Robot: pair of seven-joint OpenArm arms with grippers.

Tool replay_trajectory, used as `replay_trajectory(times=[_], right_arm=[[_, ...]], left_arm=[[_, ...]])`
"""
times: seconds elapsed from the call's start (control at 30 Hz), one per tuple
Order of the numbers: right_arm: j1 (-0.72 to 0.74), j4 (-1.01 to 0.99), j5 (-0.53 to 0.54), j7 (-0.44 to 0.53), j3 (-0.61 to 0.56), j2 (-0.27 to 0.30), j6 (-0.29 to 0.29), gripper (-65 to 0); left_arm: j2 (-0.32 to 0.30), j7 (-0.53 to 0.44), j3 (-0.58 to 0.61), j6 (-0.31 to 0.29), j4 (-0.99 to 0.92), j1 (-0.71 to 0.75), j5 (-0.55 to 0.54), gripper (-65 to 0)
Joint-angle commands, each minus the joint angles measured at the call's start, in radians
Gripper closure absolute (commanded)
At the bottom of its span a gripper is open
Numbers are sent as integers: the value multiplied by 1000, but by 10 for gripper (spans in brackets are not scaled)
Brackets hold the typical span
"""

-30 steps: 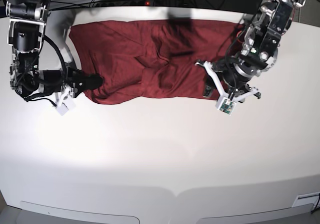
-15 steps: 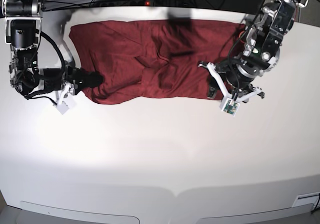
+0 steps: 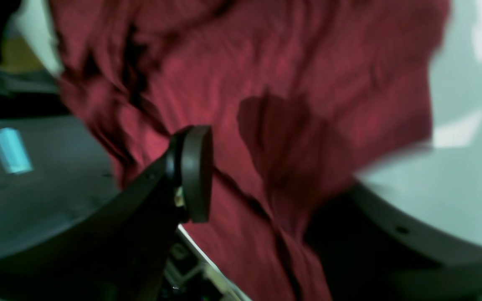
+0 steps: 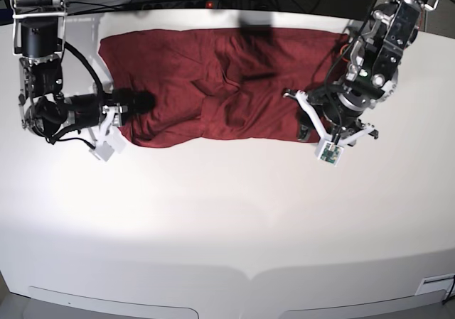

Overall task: Fold the T-shirt properly
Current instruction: 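Move the right gripper to the shirt's other side edge and grasp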

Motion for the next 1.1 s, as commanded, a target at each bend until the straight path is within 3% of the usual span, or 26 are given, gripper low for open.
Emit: replay_trajectory(times=[0.0,0.4,0.87,0.93,1.07], right_arm=[[19,27,13,-4,6,19,-2,-244],[-20,35,-50,-4,6,32,-2,-244],[-50,36,-51,-4,-73,-58,-2,-241],[-50,37,-51,-4,-73,-58,-2,-192],[-50,37,-50,-4,-73,-59,-2,-16]], left_arm=[[-5,-15,-3,6,22,-14,0,-230],[-5,-16,-3,6,22,-14,0,-230],[-6,-9,-3,6,22,-14,0,-230],[-6,-7,-3,6,22,-14,0,-230],[-6,-7,-3,6,22,-14,0,-230]])
